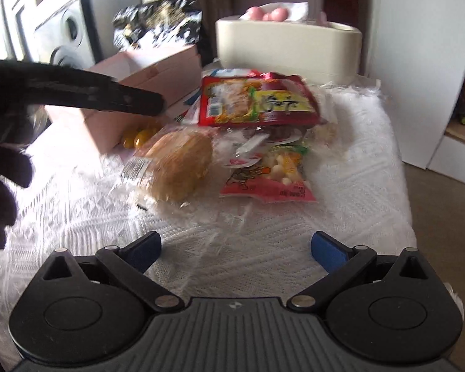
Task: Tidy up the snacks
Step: 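Move the left gripper down to the wrapped round bun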
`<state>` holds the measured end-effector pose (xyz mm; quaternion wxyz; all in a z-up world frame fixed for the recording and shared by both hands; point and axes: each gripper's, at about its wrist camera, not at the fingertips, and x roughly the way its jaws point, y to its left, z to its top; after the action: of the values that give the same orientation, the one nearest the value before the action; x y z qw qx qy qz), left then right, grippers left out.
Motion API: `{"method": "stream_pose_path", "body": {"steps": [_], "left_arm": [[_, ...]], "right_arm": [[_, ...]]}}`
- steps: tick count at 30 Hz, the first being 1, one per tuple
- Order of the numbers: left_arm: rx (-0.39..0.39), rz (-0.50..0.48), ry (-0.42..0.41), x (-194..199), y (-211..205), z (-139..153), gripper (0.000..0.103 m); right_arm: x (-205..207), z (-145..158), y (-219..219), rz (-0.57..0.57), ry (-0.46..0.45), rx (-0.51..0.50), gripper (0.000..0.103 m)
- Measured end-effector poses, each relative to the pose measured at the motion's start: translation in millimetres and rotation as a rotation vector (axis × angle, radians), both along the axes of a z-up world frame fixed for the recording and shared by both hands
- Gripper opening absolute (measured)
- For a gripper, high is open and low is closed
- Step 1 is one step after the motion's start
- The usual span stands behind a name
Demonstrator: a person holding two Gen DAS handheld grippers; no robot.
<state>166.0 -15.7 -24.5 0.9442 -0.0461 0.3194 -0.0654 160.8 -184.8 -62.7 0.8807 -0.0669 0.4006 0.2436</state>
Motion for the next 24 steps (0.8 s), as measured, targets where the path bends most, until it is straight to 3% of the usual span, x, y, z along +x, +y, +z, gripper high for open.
{"method": "stream_pose_path", "body": {"steps": [3,6,9,13,15,22,24], "left_arm": [[0.052,-0.049,0.043,-2,-22,-2,0.026],[0.184,-0.124,0.030,-4,-49,-18,0.027],[0.335,-0.151,-0.020,-9,-64,-32,0.031],[0.434,-0.093,-0.027,-10,-60,-39,0.032],[0.394,-0.094,-0.004,-9,-53,-39,0.032],[0.206,-0.170,0.023,1,-39,-36,0.067],[0.133,-0.166,0.032,4,-31,-32,0.066]], "right_arm": [[-10,6,-6,-0.029,-0.066,0.007,0.102],[-22,9,-11,-0.075,-0.141,-0.044,0.102],[-23,5,-23,-0.130,-0.099,-0.020,0.102],[-26,2,-31,-0.159,-0.084,0.003,0.102],[-25,0,-30,-0.160,-0.081,-0.004,0.103],[-26,-1,-28,-0.162,-0.085,-0.019,0.103],[-26,-1,-28,-0.161,-0.086,-0.023,0.103]]}}
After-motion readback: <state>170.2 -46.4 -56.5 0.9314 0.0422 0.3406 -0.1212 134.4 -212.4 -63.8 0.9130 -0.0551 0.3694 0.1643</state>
